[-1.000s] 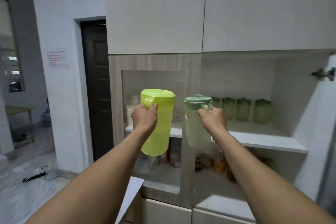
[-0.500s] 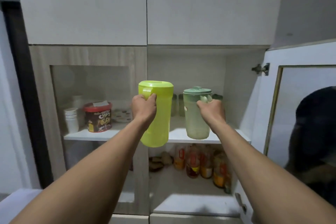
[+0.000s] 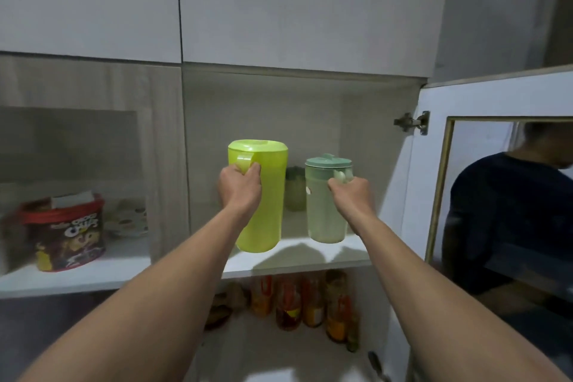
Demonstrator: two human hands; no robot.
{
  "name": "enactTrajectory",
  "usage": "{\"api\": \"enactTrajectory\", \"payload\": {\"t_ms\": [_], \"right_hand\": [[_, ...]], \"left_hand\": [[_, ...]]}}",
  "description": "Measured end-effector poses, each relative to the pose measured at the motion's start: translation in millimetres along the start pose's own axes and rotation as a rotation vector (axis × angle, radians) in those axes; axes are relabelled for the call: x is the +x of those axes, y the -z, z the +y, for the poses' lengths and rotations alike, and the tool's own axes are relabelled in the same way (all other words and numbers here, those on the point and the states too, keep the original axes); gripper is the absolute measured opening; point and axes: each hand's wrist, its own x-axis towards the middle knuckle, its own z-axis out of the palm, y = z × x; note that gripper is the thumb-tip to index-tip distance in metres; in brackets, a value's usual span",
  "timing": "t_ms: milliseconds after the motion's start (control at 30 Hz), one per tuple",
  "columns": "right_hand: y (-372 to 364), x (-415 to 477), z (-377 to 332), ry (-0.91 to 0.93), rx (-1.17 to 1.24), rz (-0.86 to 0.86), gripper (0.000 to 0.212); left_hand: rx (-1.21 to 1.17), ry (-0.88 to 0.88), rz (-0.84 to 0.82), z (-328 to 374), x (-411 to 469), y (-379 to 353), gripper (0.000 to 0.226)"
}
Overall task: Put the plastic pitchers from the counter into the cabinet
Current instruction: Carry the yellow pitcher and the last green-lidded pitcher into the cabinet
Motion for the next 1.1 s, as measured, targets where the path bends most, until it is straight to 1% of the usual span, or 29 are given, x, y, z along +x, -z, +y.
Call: {"api": "enactTrajectory", "payload": {"t_ms": [267,400,467,700,767,833,900,967,1100], "right_hand": [[-64.3,70.0,15.5,-0.041,0.036,0.033,0.021],[-96.9,104.4,32.9,-0.067,0.050,0.016,0.021],[-112.4,123.9,44.3,-0.085,0.019,0.002,0.024],[-160.7,187.5,98.1,-0.146,-0.020,-0.083,0.016],[-176.6,206.7,113.3,-0.115,-0.057,-0.105,0.020],[-190.1,224.3,126.1,-0.063,-0.165,-0.150,0.030],[-200.5,238.6,136.1,-0.053,-0.220,-0.167,0.034],[-207.8,246.7,144.9,-0.066,-0.210,-0.161,0.035],[-223.5,259.6,160.3,-0.069,-0.139,-0.153,0.029]], "left_hand": [[0.019,0.027,0.005,-38.5,72.8,-47.4,0.035],[0.062,0.058,0.016,-61.7,100.9,-68.1,0.035],[0.075,0.068,0.015,-75.5,115.4,-82.1,0.036],[0.110,0.109,0.032,-122.0,153.6,-131.1,0.029],[0.159,0.091,0.031,-132.1,164.6,-144.7,0.028],[0.254,0.041,0.027,-143.9,173.1,-156.8,0.035],[0.293,0.021,0.041,-158.9,180.7,-168.5,0.043],[0.288,0.044,0.062,-169.0,185.5,-176.9,0.045],[0.293,0.076,0.075,-174.5,195.9,-191.8,0.035]]}}
